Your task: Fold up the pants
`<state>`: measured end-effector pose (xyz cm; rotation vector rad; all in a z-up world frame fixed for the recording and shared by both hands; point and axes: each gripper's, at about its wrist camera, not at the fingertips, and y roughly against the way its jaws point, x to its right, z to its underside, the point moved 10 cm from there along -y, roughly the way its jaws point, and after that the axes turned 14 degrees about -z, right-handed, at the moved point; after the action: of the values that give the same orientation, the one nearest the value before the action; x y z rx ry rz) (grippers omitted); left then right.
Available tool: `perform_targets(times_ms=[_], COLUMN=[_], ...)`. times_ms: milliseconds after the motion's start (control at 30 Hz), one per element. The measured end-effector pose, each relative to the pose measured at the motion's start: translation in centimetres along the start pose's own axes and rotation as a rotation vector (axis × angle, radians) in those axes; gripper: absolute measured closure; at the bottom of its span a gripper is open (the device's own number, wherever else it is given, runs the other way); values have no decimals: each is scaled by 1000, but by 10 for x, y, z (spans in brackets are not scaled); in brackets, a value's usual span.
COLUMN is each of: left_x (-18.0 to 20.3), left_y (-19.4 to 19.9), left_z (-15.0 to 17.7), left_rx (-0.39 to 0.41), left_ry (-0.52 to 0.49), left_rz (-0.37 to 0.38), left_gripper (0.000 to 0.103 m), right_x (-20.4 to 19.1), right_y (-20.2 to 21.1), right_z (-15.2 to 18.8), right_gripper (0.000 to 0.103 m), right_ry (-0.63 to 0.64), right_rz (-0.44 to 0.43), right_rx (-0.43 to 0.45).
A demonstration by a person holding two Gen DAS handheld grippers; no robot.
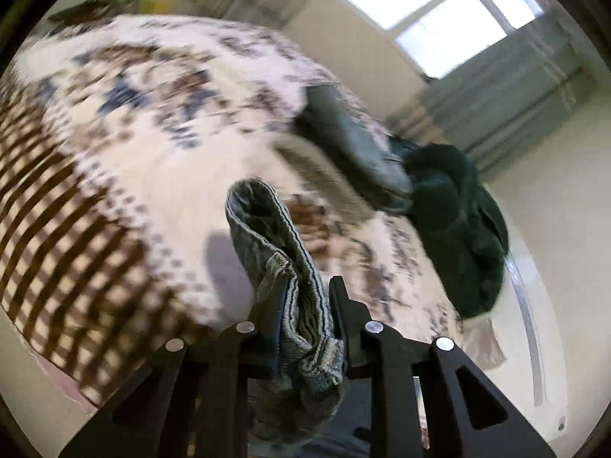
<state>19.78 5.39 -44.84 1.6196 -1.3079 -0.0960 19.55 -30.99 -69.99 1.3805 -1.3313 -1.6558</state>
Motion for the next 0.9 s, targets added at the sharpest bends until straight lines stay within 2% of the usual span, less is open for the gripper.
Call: perform_targets(times_ms=[100, 167, 267, 300, 333, 467, 533, 600, 667, 700, 733, 767, 833, 900], left_x=[58, 107, 172, 192, 214, 267, 271, 262, 240, 227, 209, 195, 159, 126], left_y=[18, 25, 17, 10, 0, -37, -46, -54, -61, -65, -69, -74, -82, -87], left_z=[14, 36, 85, 106, 133, 219, 239, 240, 227, 217, 205, 194, 173, 154], left_rx=[0, -21, -70, -110, -158, -286, -363, -397, -388, -375, -356, -342, -324, -318], left_ry=[-46, -81, -193, -215, -254, -472, -492, -499, -488, -483, -479, -477, -478, -458], left_rz=[56, 113, 165, 193, 222, 214, 187, 124, 26, -25, -89, -134, -241, -327], left_gripper=[84, 84, 86, 95, 100, 100, 98, 93, 70, 45, 26, 22, 21, 21], right_x=[22, 49, 104, 122, 139, 211, 228, 231, 214, 206, 194, 173, 142, 111], right_y=[28, 46, 72, 78, 82, 95, 101, 109, 113, 114, 113, 111, 103, 83], right_z=[-4, -13, -36, -38, -38, -26, -24, -28, -35, -37, -41, -46, -57, -64], right_gripper=[5, 5, 5, 5, 5, 5, 5, 5, 5, 5, 5, 5, 5, 5], right_ry=[20, 16, 13, 8, -7, -110, -158, -176, -177, -173, -167, -147, -110, -87], right_rz=[-9, -10, 54, 78, 96, 112, 76, -10, -166, -219, -283, -364, -456, -506], right_rx=[45, 74, 118, 123, 124, 107, 111, 134, 147, 142, 134, 123, 99, 40])
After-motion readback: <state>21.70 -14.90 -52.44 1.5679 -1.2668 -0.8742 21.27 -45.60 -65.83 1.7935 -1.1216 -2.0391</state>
